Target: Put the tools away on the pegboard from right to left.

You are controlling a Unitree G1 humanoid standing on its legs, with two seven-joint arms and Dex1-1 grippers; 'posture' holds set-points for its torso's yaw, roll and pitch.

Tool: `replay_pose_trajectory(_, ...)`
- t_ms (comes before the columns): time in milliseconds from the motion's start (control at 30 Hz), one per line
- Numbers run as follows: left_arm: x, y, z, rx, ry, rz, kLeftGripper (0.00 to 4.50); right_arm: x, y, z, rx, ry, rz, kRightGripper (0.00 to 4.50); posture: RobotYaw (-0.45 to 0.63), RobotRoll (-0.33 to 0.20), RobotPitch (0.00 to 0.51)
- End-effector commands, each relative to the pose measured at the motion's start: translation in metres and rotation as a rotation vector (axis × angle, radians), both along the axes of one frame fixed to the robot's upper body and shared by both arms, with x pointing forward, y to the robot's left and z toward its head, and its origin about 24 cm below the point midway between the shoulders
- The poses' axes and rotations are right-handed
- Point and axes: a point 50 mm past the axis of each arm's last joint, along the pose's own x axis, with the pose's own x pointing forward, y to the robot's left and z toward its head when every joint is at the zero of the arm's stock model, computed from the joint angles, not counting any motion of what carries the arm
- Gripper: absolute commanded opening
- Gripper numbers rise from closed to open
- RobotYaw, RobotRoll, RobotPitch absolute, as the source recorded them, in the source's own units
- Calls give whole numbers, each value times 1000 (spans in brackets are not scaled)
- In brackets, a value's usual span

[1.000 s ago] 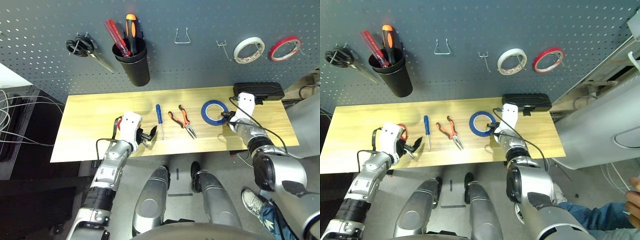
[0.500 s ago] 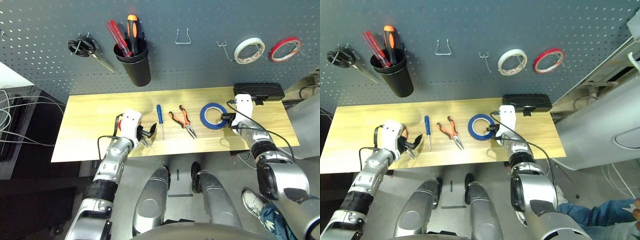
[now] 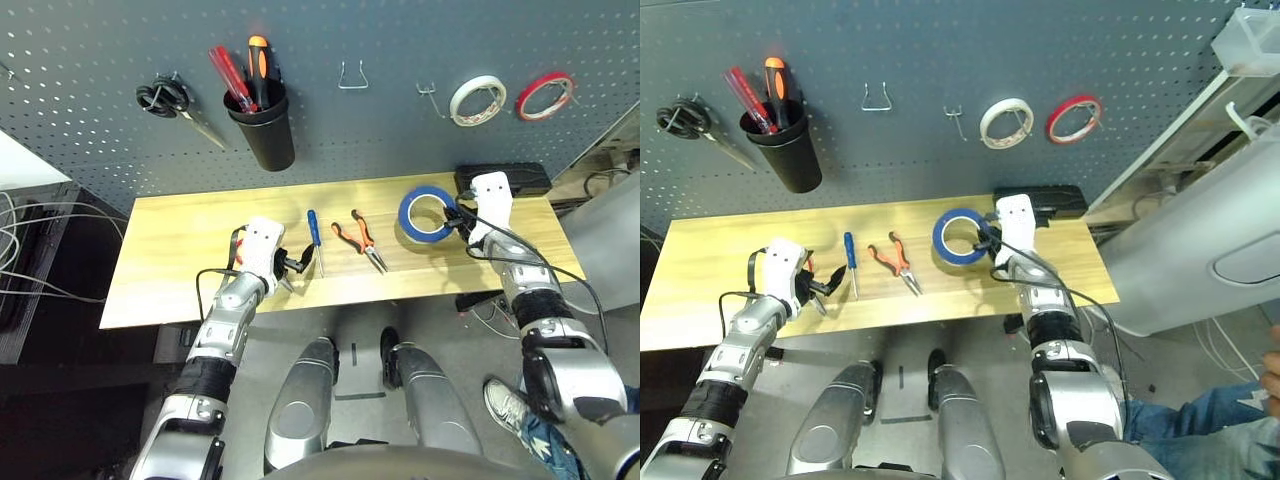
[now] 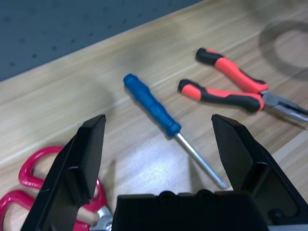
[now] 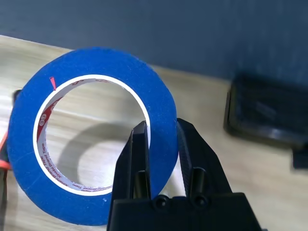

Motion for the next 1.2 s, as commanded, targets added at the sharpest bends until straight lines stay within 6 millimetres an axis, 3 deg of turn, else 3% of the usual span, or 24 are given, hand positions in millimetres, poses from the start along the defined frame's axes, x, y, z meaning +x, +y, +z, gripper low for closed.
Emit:
replay_pose_trajectory(33, -1, -1, -1, -4, 5, -9, 4500, -5, 9, 12, -79, -102, 87, 713, 157, 0, 208)
replay_pose_trajectory(467, 2, -16, 15, -82, -73, -93, 4500, -20, 23, 59, -215, -503, 213, 713, 151, 0, 217)
replay_pose_trajectory(733, -10, -43, 49, -132, -331, -325, 4500, -26, 16, 82, -205, -671, 175, 713, 145, 0, 221)
replay_pose_trajectory(1067, -5, -51, 64, -162, -385, -373, 4500, -22, 9, 124, -154, -864, 58, 713, 138, 0, 216)
replay_pose_trajectory(1200, -3, -53, 69, -171, -393, -379, 4500, -17, 8, 128, -149, -868, 31, 713, 138, 0, 215)
